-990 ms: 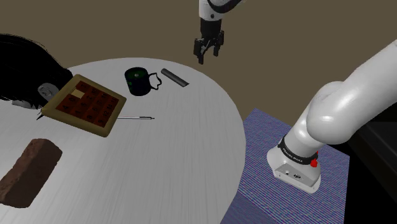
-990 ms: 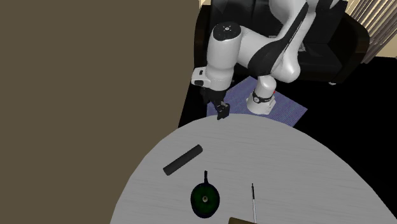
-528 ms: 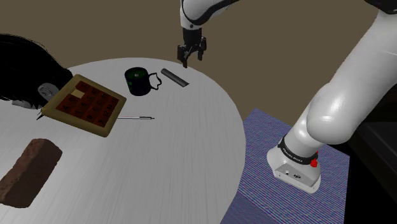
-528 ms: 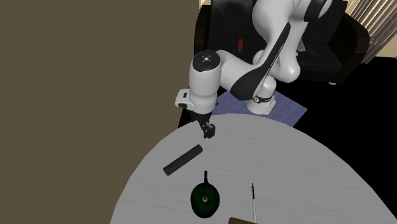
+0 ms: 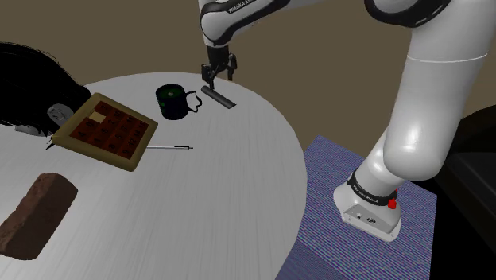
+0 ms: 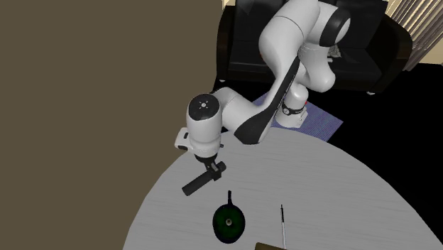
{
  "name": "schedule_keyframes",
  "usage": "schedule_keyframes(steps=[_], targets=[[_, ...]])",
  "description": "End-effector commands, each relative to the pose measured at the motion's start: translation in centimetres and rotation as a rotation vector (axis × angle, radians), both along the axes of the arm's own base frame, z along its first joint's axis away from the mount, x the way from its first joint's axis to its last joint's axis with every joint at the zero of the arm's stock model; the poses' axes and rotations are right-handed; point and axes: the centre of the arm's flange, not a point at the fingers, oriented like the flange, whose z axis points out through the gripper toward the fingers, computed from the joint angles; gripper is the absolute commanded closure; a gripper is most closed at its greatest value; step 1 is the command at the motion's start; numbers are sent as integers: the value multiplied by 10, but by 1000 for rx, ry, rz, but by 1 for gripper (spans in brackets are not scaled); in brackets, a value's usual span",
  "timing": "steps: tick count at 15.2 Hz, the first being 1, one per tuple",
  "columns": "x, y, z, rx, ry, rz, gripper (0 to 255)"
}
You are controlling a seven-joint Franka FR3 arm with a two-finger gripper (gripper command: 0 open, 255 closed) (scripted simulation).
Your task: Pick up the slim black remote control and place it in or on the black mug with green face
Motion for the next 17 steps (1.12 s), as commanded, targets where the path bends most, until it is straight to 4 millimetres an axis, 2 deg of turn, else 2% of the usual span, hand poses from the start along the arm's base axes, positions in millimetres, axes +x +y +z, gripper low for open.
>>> schedule_keyframes(steps=[1,2,3,10,17], targets=[[23,5,-14,-1,-2,-5,0],[35,7,-20,-2,-3,-7,0],[38,7,-22,-2,-3,-7,0],[37,4,-62,-2,-3,-7,0],[37,4,-62,-2,-3,-7,0]])
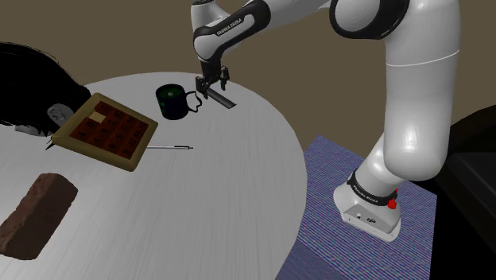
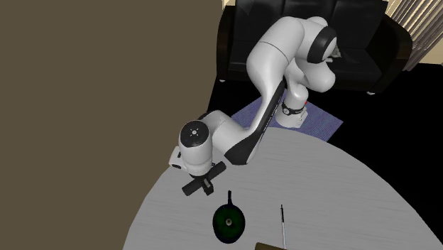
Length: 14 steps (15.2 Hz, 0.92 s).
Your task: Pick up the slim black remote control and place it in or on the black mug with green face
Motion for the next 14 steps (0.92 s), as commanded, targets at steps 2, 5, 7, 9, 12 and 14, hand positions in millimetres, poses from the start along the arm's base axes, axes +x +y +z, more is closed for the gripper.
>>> schedule_keyframes(steps=[2,5,7,9,12,14], targets=[[0,0,0,0,0,0,255],[-1,0,1,0,0,0,255],[-1,0,1,0,0,0,255],[-1,0,1,0,0,0,255],[0,0,5,0,0,0,255],[0,0,16,0,0,0,255]])
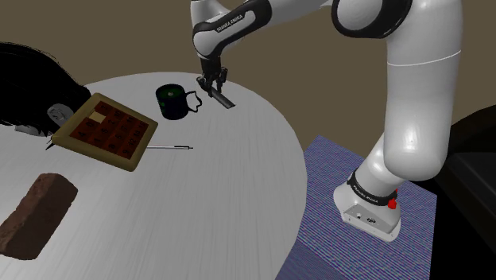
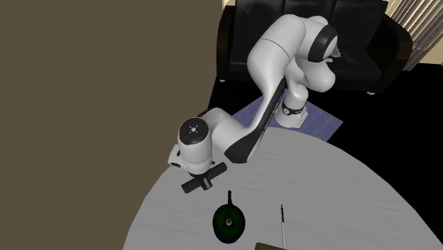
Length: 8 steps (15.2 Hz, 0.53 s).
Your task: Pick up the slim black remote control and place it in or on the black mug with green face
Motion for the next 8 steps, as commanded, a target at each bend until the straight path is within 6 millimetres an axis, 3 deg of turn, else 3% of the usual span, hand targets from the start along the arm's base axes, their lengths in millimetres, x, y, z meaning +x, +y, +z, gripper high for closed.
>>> schedule_keyframes(steps=[1,8], targets=[[0,0,10,0,0,0,255],[0,0,47,0,0,0,255]])
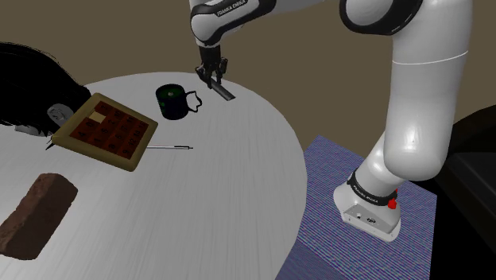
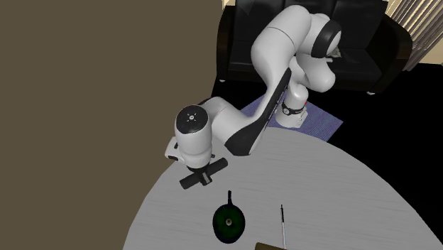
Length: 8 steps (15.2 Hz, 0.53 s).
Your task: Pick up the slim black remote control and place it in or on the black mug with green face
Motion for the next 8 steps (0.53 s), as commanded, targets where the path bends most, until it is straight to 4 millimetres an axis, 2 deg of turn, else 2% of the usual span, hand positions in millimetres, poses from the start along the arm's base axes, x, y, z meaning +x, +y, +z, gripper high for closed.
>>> schedule_keyframes(steps=[1,8], targets=[[1,0,11,0,0,0,255],[1,0,48,0,0,0,255]])
